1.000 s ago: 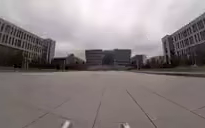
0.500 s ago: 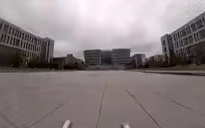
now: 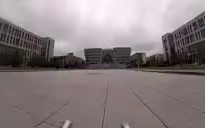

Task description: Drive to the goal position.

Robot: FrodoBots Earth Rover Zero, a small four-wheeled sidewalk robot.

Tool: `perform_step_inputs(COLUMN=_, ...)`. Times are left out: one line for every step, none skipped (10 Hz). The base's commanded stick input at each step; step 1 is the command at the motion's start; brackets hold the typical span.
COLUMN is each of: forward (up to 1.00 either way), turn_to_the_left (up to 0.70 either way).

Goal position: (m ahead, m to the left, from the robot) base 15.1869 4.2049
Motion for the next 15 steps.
perform_step_inputs(forward=1.00, turn_to_the_left=0.00)
perform_step_inputs(forward=1.00, turn_to_the_left=0.00)
perform_step_inputs(forward=1.00, turn_to_the_left=0.00)
perform_step_inputs(forward=1.00, turn_to_the_left=0.00)
perform_step_inputs(forward=1.00, turn_to_the_left=0.00)
perform_step_inputs(forward=1.00, turn_to_the_left=0.00)
perform_step_inputs(forward=1.00, turn_to_the_left=-0.23)
perform_step_inputs(forward=1.00, turn_to_the_left=-0.29)
perform_step_inputs(forward=1.00, turn_to_the_left=-0.29)
perform_step_inputs(forward=1.00, turn_to_the_left=-0.29)
perform_step_inputs(forward=1.00, turn_to_the_left=-0.29)
perform_step_inputs(forward=1.00, turn_to_the_left=-0.29)
perform_step_inputs(forward=1.00, turn_to_the_left=-0.28)
perform_step_inputs(forward=1.00, turn_to_the_left=-0.11)
perform_step_inputs(forward=1.00, turn_to_the_left=0.00)
